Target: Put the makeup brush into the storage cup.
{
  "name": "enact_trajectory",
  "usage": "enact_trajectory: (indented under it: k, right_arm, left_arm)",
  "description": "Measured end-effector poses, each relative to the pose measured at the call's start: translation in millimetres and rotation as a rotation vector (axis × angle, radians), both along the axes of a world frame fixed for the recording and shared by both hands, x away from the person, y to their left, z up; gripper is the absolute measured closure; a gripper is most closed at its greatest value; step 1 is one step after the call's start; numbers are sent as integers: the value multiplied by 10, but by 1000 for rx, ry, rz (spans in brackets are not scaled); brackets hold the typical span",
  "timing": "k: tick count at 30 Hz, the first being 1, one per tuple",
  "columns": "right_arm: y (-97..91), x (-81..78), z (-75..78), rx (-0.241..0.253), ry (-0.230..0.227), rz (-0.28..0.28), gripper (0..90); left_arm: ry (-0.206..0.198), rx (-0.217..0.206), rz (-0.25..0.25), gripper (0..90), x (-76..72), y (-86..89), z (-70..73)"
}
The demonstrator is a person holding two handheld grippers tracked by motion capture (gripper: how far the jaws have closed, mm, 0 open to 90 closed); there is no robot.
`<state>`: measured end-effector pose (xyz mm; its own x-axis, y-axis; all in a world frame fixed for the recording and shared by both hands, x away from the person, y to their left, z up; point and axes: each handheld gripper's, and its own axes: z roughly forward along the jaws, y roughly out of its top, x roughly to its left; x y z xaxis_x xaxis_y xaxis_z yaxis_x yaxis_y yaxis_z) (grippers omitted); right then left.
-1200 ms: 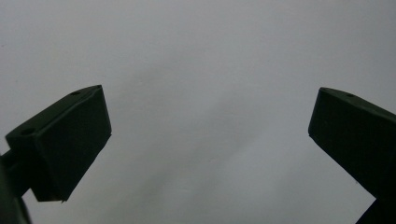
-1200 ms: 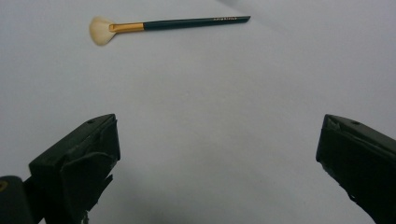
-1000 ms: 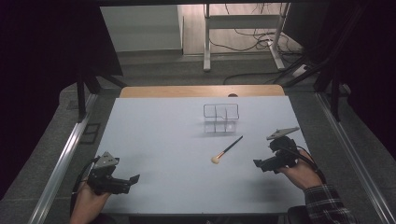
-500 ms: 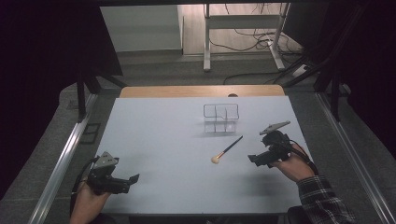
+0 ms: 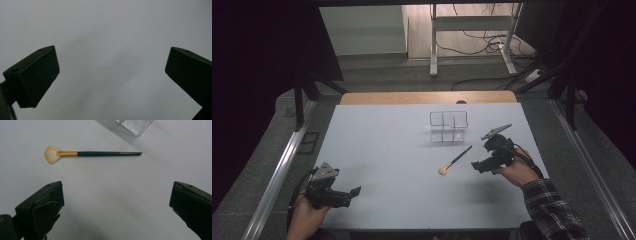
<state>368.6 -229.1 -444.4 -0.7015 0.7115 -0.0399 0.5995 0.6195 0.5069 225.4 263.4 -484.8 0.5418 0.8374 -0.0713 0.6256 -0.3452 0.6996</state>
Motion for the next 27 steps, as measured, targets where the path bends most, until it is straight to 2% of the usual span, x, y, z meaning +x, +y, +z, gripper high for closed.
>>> enact_trajectory:
  k: [13, 27]
  right_arm:
    - [188, 167, -44, -36, 18, 53, 0]
    - [379, 305, -109, -40, 38, 88, 14]
  left_arm:
    - [3, -3, 1, 0, -2, -1, -3]
    - [4, -10, -1, 0, -5, 3, -2]
